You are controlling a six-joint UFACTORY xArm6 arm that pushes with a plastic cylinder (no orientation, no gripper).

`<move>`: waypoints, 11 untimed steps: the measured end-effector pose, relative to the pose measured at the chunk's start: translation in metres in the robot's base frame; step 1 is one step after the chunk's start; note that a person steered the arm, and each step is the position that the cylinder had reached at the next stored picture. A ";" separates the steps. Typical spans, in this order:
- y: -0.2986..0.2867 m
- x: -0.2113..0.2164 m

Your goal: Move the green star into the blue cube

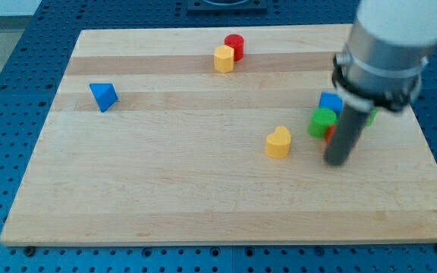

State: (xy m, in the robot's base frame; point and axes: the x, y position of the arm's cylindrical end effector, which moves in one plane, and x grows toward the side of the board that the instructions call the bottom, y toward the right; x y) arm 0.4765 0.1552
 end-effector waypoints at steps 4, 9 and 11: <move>0.076 0.073; 0.083 -0.060; 0.049 -0.107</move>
State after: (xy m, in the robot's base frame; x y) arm 0.3691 0.2045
